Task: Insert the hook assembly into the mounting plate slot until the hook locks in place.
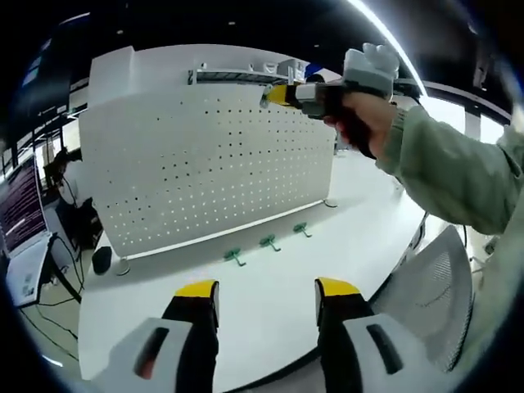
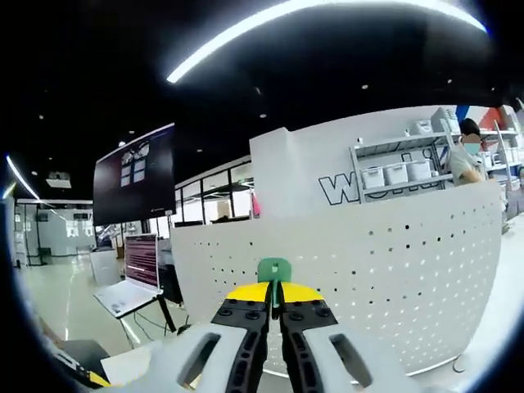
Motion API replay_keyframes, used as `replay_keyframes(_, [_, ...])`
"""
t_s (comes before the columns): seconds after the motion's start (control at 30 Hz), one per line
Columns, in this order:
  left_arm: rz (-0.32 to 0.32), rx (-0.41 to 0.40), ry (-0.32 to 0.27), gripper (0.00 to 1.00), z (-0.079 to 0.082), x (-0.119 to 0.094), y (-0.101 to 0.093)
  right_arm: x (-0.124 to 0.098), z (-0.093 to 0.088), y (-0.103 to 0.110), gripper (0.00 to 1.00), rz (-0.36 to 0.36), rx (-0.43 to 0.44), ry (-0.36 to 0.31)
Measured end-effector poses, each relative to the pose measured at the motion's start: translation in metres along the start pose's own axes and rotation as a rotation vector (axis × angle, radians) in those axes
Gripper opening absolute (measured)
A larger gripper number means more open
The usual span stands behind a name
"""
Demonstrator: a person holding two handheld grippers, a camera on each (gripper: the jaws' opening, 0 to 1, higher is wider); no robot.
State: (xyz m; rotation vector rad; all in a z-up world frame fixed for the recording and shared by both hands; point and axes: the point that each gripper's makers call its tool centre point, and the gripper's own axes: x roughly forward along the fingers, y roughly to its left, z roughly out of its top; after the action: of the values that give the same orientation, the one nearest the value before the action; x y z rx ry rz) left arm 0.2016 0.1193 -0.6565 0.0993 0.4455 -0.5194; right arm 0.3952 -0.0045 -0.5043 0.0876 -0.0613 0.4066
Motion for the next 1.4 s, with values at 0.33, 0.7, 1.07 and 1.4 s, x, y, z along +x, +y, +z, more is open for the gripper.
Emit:
replay_keyframes(0.33, [-0.023,-0.002,-0.011,0.48,0.001,0.004,0.000,0.029,-0.008,-0.004,0.02,-0.055,-0.052,0.015])
replay_keyframes(0.7, [-0.027,-0.022,-0.021,0.48,-0.002,0.002,0.008,0.055,-0.004,-0.018,0.02,-0.108,-0.049,0.016])
replay_keyframes(1.07, [-0.033,-0.029,-0.028,0.48,-0.002,0.003,0.015,0.070,-0.001,-0.027,0.02,-0.143,-0.056,0.030])
replay_keyframes(1.4, [-0.046,-0.031,-0.025,0.48,-0.004,0.004,0.017,0.081,-0.001,-0.028,0.02,-0.152,-0.057,0.045])
